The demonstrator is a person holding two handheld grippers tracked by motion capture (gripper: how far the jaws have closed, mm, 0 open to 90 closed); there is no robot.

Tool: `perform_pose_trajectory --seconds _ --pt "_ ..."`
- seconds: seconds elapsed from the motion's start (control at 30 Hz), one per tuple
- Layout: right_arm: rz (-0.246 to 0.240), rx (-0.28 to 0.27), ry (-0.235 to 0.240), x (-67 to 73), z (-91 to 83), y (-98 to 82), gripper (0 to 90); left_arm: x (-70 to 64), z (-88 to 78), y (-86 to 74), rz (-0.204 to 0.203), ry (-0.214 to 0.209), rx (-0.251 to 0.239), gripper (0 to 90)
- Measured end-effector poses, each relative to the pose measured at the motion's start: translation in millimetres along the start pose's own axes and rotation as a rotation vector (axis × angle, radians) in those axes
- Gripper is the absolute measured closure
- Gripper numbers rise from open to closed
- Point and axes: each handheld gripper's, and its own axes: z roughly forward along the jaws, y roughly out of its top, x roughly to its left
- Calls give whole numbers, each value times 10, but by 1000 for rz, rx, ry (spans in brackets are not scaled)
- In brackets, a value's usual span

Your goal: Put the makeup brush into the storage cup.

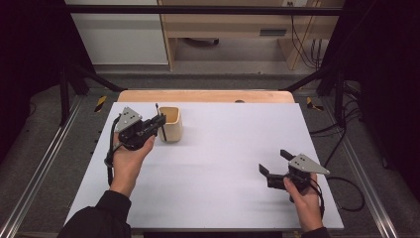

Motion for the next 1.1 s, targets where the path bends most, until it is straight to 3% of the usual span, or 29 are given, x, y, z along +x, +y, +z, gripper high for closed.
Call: perform_pose_trajectory --seconds 0.27,0.37,0.7,1.1 --pt "7 -68 -49 -42 -15 -127 53 71 44 113 25 21 3 836" --pt "18 -80 -43 -30 -11 -142 51 81 60 164 35 29 0 836" --pt "-26 -123 -27 21 0 -154 29 158 142 254 49 41 2 836" --pt "-78 -146 -6 76 36 -116 34 226 267 248 -2 47 0 836"
